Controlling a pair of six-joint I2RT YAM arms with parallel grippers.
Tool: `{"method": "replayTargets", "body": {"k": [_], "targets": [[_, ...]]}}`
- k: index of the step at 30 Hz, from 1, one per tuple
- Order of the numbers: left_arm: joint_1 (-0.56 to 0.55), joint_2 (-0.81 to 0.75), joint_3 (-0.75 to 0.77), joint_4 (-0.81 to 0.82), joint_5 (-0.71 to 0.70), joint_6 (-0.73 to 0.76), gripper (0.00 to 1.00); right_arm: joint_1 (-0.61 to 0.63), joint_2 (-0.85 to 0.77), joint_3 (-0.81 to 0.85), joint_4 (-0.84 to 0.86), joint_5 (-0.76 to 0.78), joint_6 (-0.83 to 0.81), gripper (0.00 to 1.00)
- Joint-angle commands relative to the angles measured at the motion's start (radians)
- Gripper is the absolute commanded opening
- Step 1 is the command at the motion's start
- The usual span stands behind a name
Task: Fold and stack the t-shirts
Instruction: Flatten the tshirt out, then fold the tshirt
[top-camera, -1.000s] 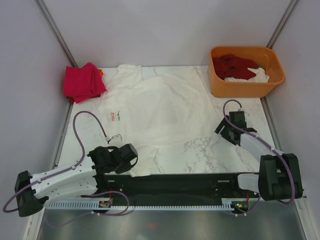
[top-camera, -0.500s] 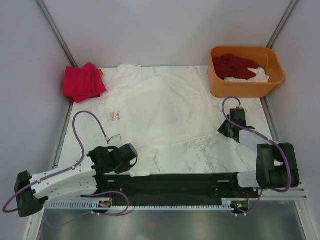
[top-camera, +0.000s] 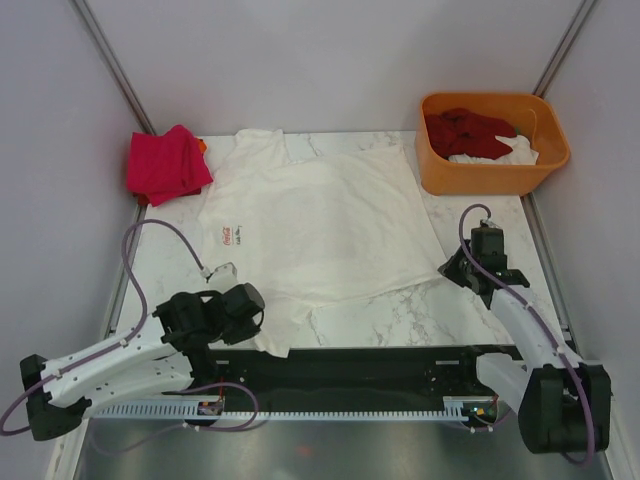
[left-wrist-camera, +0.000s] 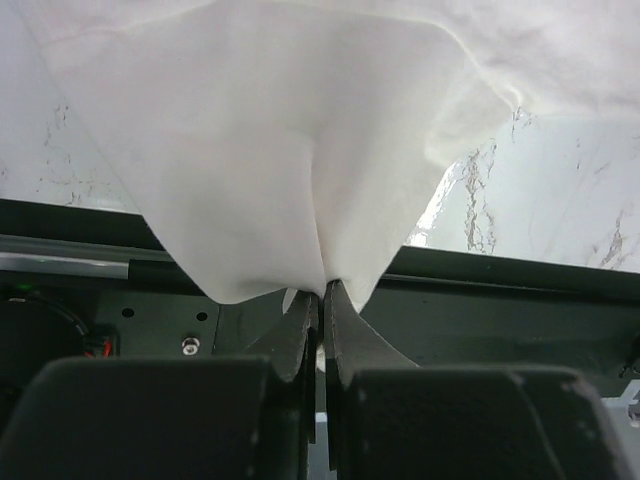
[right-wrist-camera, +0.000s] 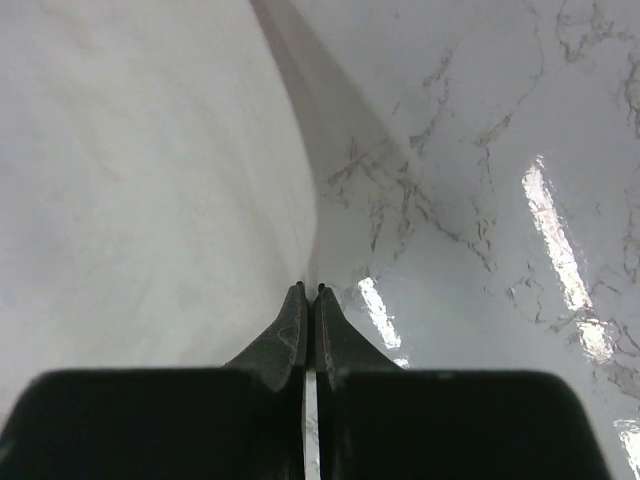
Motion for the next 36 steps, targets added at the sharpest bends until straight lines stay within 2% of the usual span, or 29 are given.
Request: {"method": "replayTargets", "body": {"k": [1, 6, 11, 17, 23, 24, 25, 27, 28, 30, 33, 36], "targets": [[0.004, -0.044, 0.062, -0.103, -0.025, 0.009, 0.02, 0.0, -0.116, 0.025, -0.145, -0.042, -0.004, 0.0], [0.004, -0.127, 0.105, -0.159, -0.029, 0.003, 0.02, -0.001, -0.271, 0.033, -0.237, -0.13, 0.063, 0.0], [0.004, -0.097, 0.186, -0.234, -0.046, 0.017, 0.02, 0.0, -0.345, 0.077, -0.3, -0.13, 0.082, 0.0], [0.004, -0.042, 0.297, -0.234, -0.115, 0.066, 0.02, 0.0, -0.261, 0.195, -0.3, -0.108, 0.03, 0.0], [0.037, 0.122, 0.448, -0.223, -0.21, 0.187, 0.02, 0.0, -0.139, 0.313, -0.238, -0.076, 0.01, 0.0], [0.091, 0.139, 0.48, -0.173, -0.209, 0.23, 0.02, 0.0, -0.121, 0.323, -0.231, -0.076, 0.007, 0.0], [0.134, 0.17, 0.494, -0.141, -0.169, 0.343, 0.02, 0.002, -0.107, 0.33, -0.212, -0.076, 0.005, 0.0], [0.244, 0.195, 0.514, -0.047, -0.083, 0.477, 0.02, 0.0, -0.058, 0.355, -0.196, -0.076, 0.0, 0.0], [0.363, 0.231, 0.519, 0.032, 0.02, 0.593, 0.02, 0.0, -0.043, 0.363, -0.188, -0.065, -0.006, 0.0], [0.505, 0.279, 0.544, 0.08, 0.117, 0.707, 0.03, 0.0, 0.005, 0.387, -0.165, -0.059, -0.015, 0.0], [0.615, 0.412, 0.596, 0.142, 0.194, 0.773, 0.04, 0.0, 0.072, 0.418, -0.135, -0.065, -0.015, 0.0], [0.66, 0.543, 0.652, 0.183, 0.225, 0.819, 0.02, 0.0, 0.151, 0.459, -0.118, -0.067, -0.015, 0.0]]}}
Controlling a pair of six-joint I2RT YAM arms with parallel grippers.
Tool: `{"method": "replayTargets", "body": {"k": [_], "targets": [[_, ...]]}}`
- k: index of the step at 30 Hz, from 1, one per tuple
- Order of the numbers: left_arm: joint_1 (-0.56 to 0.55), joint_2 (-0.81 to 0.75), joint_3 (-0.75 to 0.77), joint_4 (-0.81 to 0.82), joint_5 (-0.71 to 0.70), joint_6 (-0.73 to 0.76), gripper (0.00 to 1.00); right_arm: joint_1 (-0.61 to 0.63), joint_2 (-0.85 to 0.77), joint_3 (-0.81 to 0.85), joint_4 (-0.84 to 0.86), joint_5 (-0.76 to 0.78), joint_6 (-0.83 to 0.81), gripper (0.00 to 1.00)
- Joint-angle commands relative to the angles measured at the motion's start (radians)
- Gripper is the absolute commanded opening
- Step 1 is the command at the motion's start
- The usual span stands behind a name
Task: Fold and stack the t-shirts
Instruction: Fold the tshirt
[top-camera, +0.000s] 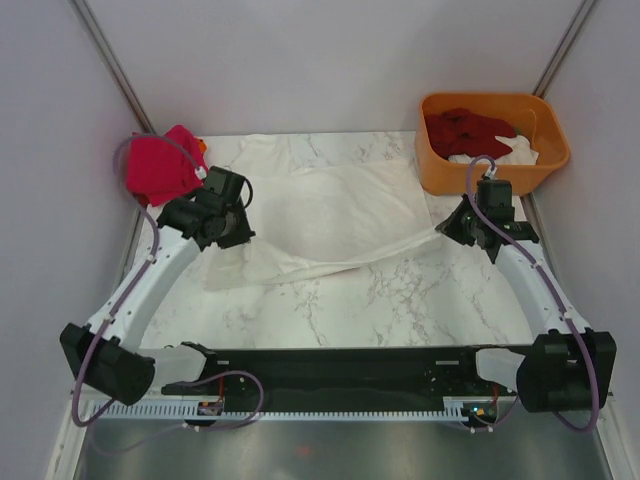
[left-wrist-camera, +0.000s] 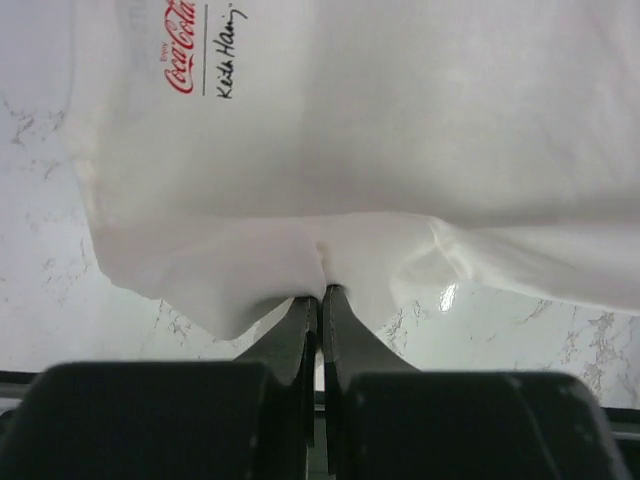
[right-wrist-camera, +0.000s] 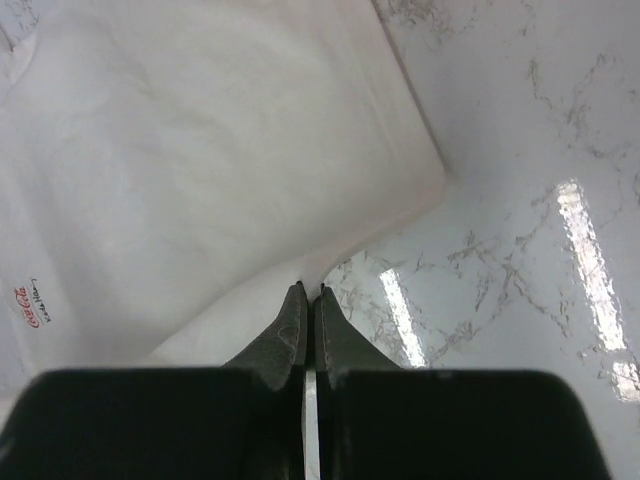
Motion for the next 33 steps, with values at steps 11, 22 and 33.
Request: {"method": "replayTargets", "body": {"k": [11, 22, 33], "targets": [[0.14, 0.345, 0.24, 0.148, 0.107, 0.256, 0.02, 0.0, 0.267, 0.193, 0.138, 0.029, -0.002, 0.0], [0.269, 0.745, 0.432, 0.092, 0.057, 0.298, 0.67, 0.0, 0.566, 0.271, 0.162, 0.061, -0.01, 0.71], [0.31, 0.443, 0.271, 0.107, -0.08, 0.229, 1.0, 0.0, 0.412, 0.26, 0.101, 0.217, -0.108, 0.98]]}}
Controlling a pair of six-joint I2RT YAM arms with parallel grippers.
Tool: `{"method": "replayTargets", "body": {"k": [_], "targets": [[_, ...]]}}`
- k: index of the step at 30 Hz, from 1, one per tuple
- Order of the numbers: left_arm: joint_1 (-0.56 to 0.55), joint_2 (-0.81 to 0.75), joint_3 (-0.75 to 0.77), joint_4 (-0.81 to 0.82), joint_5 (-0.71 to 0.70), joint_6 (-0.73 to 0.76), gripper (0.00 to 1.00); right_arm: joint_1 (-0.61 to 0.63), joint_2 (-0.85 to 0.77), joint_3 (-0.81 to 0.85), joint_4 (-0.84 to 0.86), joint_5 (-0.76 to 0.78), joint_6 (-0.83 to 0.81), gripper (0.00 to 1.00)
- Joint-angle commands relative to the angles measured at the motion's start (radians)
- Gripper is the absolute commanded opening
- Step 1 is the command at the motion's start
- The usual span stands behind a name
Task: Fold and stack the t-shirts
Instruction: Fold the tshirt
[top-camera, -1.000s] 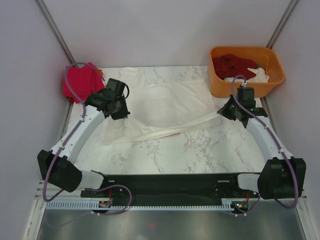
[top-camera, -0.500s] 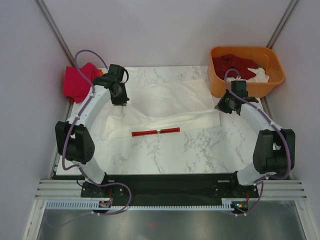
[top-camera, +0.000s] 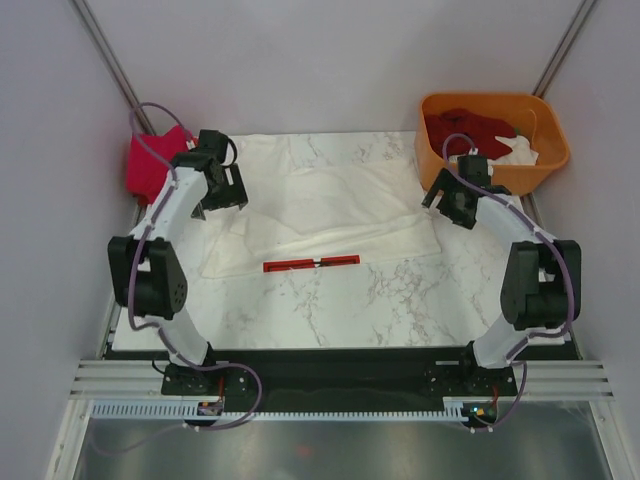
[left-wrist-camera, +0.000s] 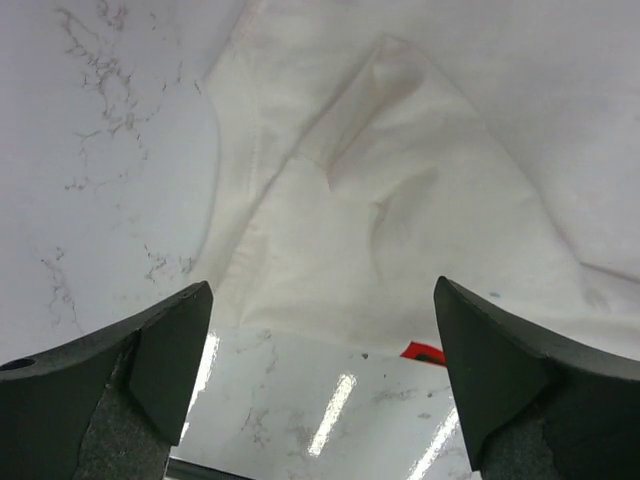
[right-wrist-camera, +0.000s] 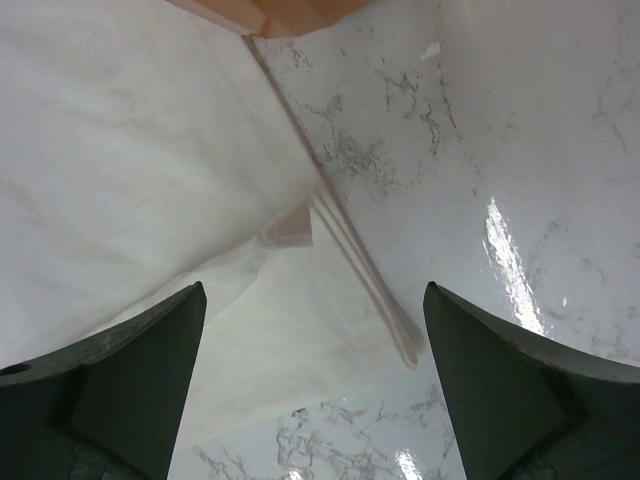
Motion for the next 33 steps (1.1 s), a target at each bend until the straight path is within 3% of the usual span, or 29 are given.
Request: {"method": "replayTargets", "body": {"k": [1, 4, 5, 9, 16, 20, 26, 29, 33], "targets": [[0.003, -0.209, -0.141, 0.021, -0.052, -0.032, 0.99, 0.0, -0.141, -0.022, -0.01, 0.063, -0.04, 0.98], [0.005, -0.308, -0.323, 0.043, -0.009, -0.035, 0.97, 0.0, -0.21, -0.11, 0.003, 0.011, -0.048, 0.98], [0.005, -0.331, -0.368, 0.113, 0.114, -0.055, 0.92, 0.0, -0.225, -0.13, 0.016, -0.011, -0.053, 0.98], [0.008, -0.418, -0.575, 0.19, 0.2, -0.101, 0.92, 0.001, -0.24, -0.226, 0.033, -0.094, -0.054, 0.98], [0.023, -0.401, -0.639, 0.244, 0.115, -0.075, 1.0, 0.0, -0.215, -0.314, 0.063, -0.095, -0.056, 0.98], [0.051, -0.406, -0.62, 0.265, 0.103, -0.061, 1.0, 0.0, -0.138, -0.346, 0.14, -0.152, -0.027, 0.98], [0.07, -0.375, -0.619, 0.276, 0.067, -0.061, 1.0, -0.011, -0.08, -0.343, 0.168, -0.117, -0.027, 0.93], [0.097, -0.339, -0.614, 0.276, 0.074, -0.075, 1.0, -0.017, -0.07, -0.355, 0.2, -0.119, -0.019, 0.85], [0.101, -0.279, -0.617, 0.268, 0.057, -0.084, 0.97, -0.017, -0.067, -0.371, 0.21, -0.128, -0.017, 0.44]]}}
